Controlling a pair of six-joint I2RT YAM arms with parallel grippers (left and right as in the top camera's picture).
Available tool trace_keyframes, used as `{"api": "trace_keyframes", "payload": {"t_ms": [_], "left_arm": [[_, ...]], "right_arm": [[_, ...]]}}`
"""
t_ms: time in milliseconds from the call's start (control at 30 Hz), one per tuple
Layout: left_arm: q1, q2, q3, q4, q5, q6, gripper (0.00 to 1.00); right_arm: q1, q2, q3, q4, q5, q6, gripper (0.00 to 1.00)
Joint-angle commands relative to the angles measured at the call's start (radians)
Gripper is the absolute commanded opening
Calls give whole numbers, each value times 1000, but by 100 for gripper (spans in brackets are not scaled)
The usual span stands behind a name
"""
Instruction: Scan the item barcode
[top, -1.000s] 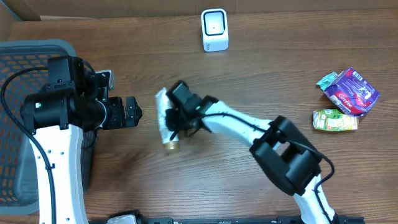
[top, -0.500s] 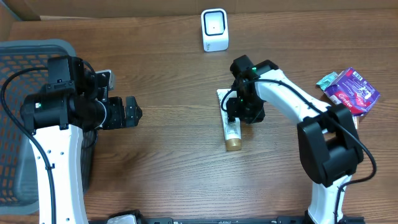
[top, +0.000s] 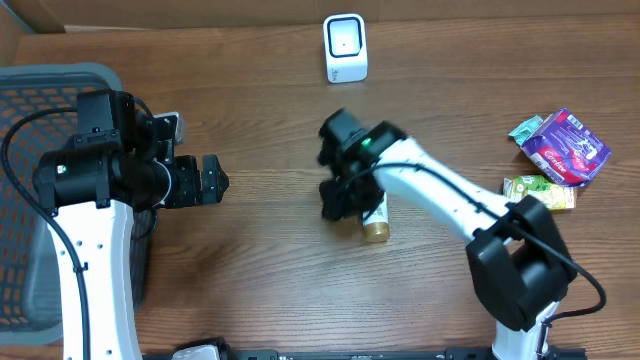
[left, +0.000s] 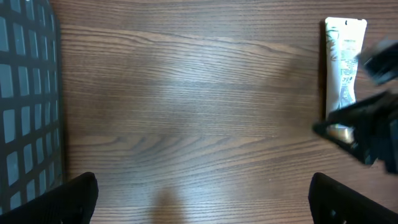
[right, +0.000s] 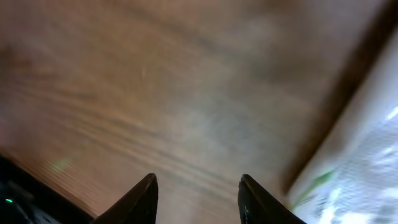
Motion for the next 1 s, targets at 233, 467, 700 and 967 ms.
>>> {"api": "trace_keyframes", "payload": {"t_ms": [233,467,700,967], "left_arm": [[-7,2,4,0,-2,-14,99],[-6,2,4,1,-2,-14,100],[-7,2,4,1,-2,-14,100],[-7,2,4,0,-2,-14,100]], "right_arm": [[-61,-18,-39,-158,387,82,54],[-323,-18,-39,63,455,111,54],[-490,-23,-8,182,-18,109,56],[-462,-29,-15,42,-159,131,57]]}}
